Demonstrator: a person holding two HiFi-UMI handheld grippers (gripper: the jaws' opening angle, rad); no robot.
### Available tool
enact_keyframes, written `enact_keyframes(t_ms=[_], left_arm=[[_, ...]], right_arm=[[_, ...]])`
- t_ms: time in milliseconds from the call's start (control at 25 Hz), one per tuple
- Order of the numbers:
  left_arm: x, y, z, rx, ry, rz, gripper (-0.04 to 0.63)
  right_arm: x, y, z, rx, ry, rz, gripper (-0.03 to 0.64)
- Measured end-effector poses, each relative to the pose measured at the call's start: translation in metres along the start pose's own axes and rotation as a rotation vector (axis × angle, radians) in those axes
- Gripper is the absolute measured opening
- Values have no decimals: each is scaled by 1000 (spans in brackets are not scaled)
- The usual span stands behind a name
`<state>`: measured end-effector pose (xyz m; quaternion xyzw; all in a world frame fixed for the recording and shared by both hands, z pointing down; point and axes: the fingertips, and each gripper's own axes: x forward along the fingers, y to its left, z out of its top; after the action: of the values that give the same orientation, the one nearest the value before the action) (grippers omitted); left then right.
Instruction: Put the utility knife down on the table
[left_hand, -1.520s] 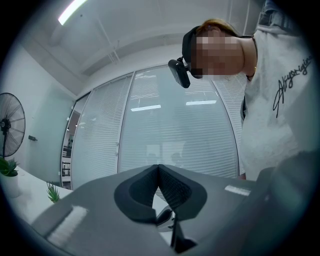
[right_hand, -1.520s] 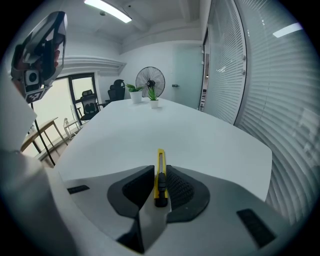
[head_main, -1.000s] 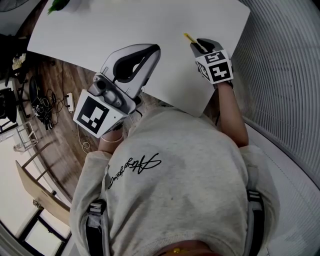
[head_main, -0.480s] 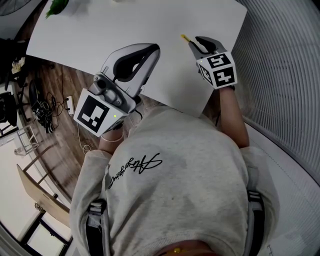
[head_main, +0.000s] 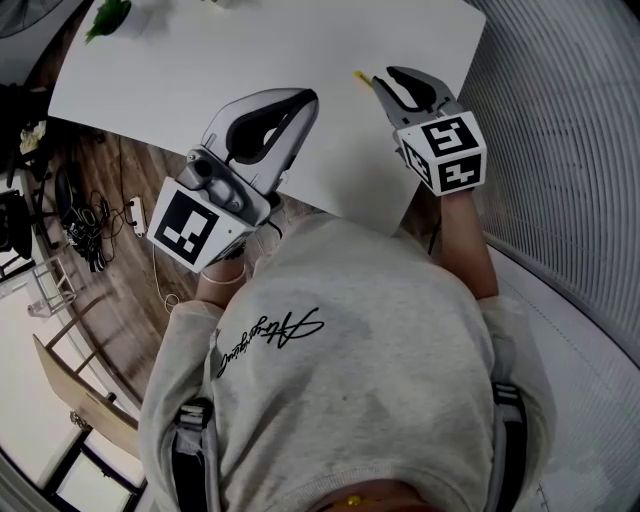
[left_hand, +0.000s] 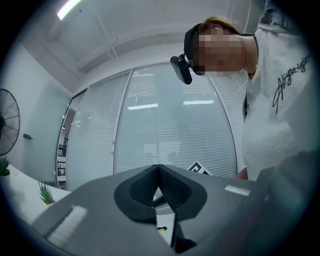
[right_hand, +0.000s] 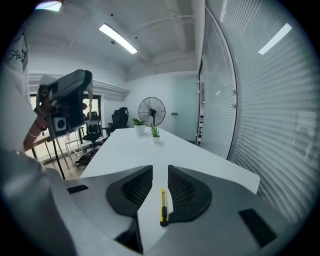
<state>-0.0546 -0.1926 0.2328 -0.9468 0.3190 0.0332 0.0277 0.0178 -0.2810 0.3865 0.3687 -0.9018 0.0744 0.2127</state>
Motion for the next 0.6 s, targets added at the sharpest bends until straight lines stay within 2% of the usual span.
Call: enact_keyframes(t_ms=[600], left_arm=[[3,-3,5,8,2,-12,-12]], right_arm=[[-39,14,59,-28,-185,19,96]])
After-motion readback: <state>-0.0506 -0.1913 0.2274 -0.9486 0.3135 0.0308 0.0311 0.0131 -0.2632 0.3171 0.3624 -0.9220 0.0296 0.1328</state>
